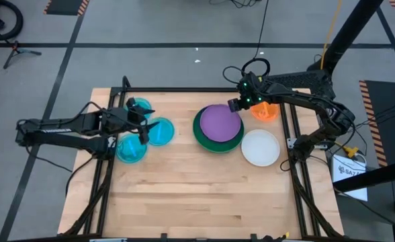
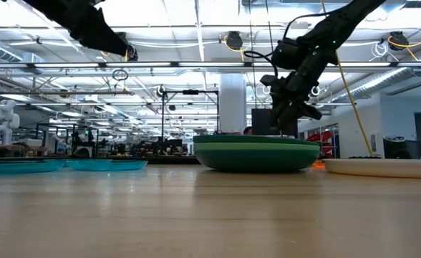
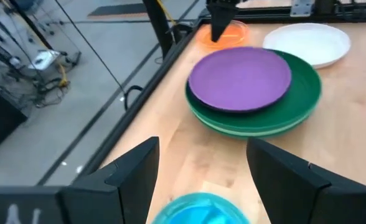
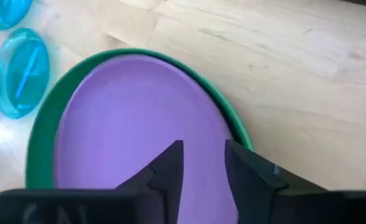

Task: Stack plastic plates
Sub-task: Stack the purple plate on the black plate, then stack the white plate on the purple plate

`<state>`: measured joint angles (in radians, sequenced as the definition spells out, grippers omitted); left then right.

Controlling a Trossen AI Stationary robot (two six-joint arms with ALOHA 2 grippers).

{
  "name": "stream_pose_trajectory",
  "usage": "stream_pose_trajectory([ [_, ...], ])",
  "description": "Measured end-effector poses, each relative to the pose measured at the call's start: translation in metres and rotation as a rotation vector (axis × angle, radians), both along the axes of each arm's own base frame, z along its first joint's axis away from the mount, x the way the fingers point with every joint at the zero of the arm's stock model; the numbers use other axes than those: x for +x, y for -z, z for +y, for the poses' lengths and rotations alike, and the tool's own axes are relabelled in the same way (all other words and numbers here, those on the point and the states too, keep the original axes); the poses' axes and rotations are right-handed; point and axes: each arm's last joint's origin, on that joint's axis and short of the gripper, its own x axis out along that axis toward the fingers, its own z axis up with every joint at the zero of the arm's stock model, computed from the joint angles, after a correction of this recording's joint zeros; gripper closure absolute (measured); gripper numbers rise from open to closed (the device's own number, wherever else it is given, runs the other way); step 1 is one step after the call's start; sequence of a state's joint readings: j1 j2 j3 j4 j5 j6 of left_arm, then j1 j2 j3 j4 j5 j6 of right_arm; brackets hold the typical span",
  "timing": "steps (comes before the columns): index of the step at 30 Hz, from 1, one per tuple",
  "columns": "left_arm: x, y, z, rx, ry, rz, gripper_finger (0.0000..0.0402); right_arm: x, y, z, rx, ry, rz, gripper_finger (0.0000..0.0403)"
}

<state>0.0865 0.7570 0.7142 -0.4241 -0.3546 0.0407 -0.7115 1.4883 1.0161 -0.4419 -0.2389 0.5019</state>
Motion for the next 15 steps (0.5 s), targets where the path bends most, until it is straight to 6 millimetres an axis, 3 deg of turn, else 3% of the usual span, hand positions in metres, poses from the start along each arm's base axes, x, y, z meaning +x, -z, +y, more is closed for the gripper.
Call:
stream_pose_trajectory([
  [5,0.0,0.009,-0.012,-0.018,0.064,-0.055,0.0156,0.0,-0.001,0.0,0.003,0.007,0.0,0.027],
  [8,-0.004,0.004,-0.014,0.005,0.09,-0.12,0.0156,0.0,-0.007,0.005,0.017,-0.01,0.003,0.027],
  [15,-0.021,0.001,-0.014,0.017,0.091,-0.108,0.0156,0.002,-0.028,0.049,0.139,-0.057,0.057,0.0282],
])
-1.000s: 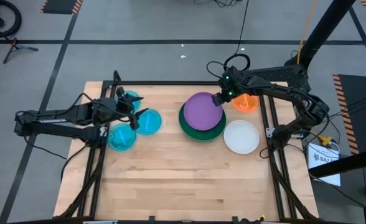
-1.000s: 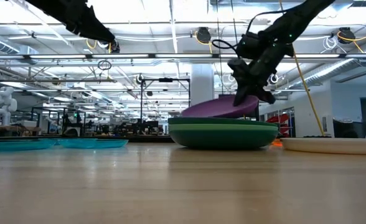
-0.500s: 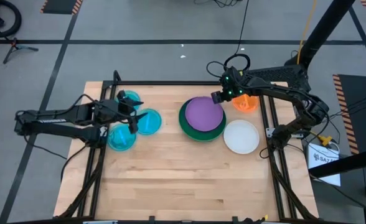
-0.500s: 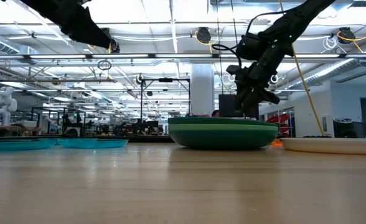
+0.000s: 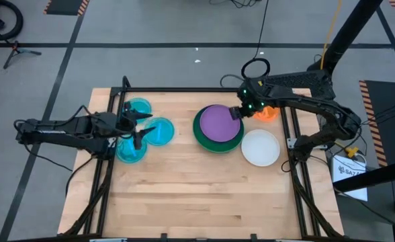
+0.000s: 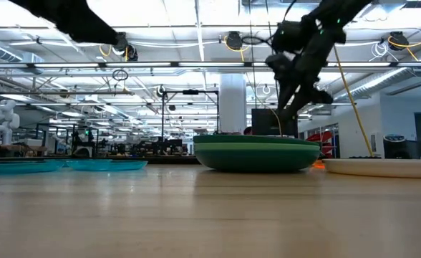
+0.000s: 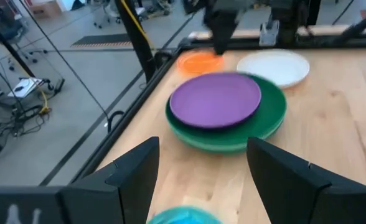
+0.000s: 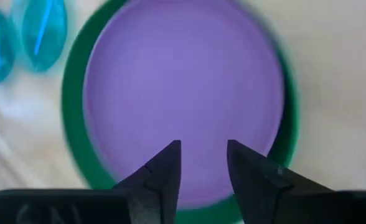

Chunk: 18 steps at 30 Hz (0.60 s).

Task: Stack plastic plates
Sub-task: Stack the white plate on the purple plate

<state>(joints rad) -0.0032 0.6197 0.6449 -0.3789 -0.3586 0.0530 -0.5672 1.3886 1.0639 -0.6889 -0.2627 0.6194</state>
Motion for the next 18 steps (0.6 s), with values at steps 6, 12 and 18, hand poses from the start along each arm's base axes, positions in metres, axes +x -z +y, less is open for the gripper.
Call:
stream_pose_trajectory([
  [6,-0.006,0.003,0.0,0.019,-0.003,0.046,0.0156,0.009,-0.017,0.06,0.039,-0.137,0.053,0.0291],
  [12,-0.005,0.002,0.001,0.021,-0.003,0.039,0.0156,0.009,-0.012,0.119,0.033,-0.237,0.248,0.03],
  [18,-0.005,0.001,0.001,0.021,-0.003,0.021,0.0156,0.011,0.007,0.155,-0.048,-0.317,0.43,0.0292],
])
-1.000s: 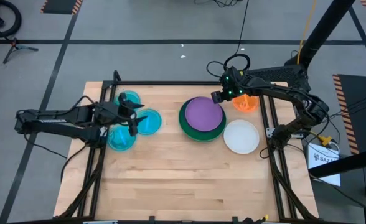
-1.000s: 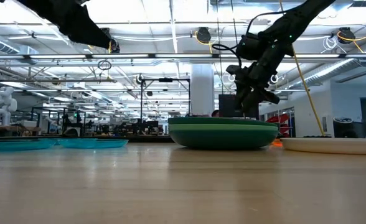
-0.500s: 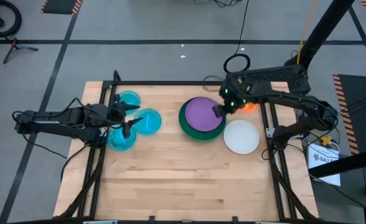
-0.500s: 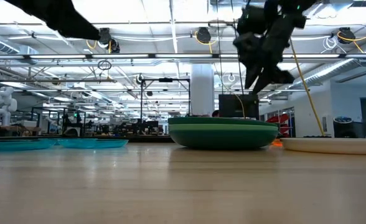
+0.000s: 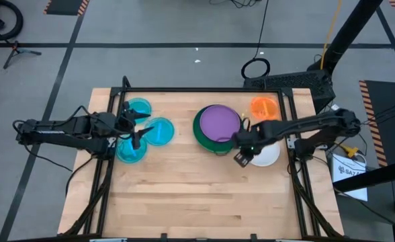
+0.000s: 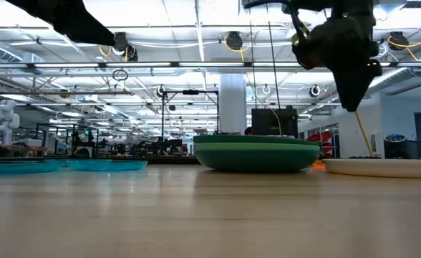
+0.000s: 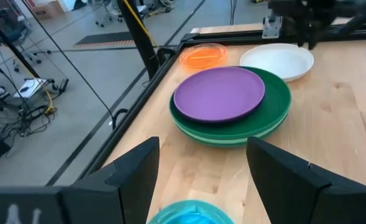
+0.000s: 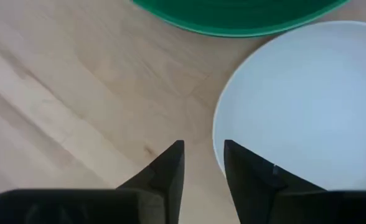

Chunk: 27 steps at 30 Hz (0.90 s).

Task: Stack plastic plates
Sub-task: Stack the white plate on the purple plate

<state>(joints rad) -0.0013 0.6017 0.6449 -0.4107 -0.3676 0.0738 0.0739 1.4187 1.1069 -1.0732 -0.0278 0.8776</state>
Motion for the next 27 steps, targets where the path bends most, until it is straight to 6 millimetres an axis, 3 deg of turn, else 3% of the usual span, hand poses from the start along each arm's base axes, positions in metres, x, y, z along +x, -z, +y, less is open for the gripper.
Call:
stream_pose_trajectory([
  [9,0.0,0.0,0.0,-0.001,0.0,-0.001,0.0156,0.014,0.037,0.028,-0.078,-0.232,0.155,0.0267],
  [15,0.0,0.001,0.0,-0.004,-0.001,0.005,0.0156,0.016,0.045,0.031,-0.165,-0.269,0.177,0.0266],
  [20,0.0,0.001,0.0,-0.004,-0.001,0.005,0.0156,0.007,0.059,0.03,-0.166,-0.257,0.209,0.0266],
  [27,0.0,0.001,0.0,-0.005,-0.002,0.004,0.0156,-0.01,0.094,0.027,-0.134,-0.222,0.211,0.0266],
])
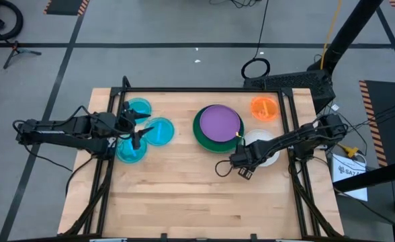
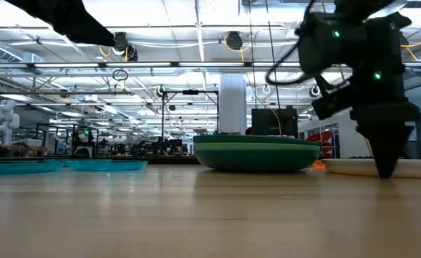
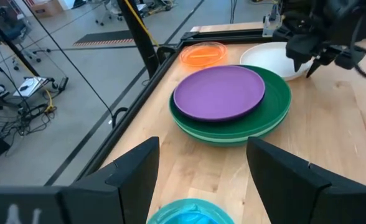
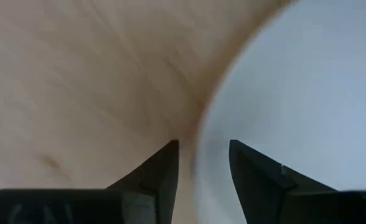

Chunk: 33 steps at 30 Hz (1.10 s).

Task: Stack plastic plates
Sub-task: Stack the white plate on the purple plate

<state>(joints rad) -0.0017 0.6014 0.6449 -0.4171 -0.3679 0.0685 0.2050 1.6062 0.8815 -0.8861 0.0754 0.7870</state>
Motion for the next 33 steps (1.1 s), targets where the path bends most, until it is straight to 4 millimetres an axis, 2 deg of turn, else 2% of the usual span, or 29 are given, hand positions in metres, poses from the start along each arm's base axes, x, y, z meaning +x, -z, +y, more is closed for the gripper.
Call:
stream_pose_trajectory([
  [6,0.0,0.0,0.0,0.0,0.0,-0.001,0.0156,-0.005,0.007,-0.001,-0.002,0.023,-0.011,0.0291],
  [14,0.0,0.0,0.0,-0.001,-0.001,-0.003,0.0156,0.0,-0.003,0.0,0.002,0.014,-0.016,0.0378],
  [17,0.0,0.0,0.0,-0.001,-0.001,-0.003,0.0156,0.003,-0.018,0.001,0.005,0.017,-0.025,0.0395],
  [28,0.0,0.0,0.0,0.0,0.0,-0.002,0.0156,0.011,-0.08,0.003,0.008,0.007,0.078,0.0397],
  [33,0.0,0.0,0.0,0.0,0.0,-0.003,0.0156,0.014,-0.109,0.001,-0.086,-0.005,0.074,0.0397],
])
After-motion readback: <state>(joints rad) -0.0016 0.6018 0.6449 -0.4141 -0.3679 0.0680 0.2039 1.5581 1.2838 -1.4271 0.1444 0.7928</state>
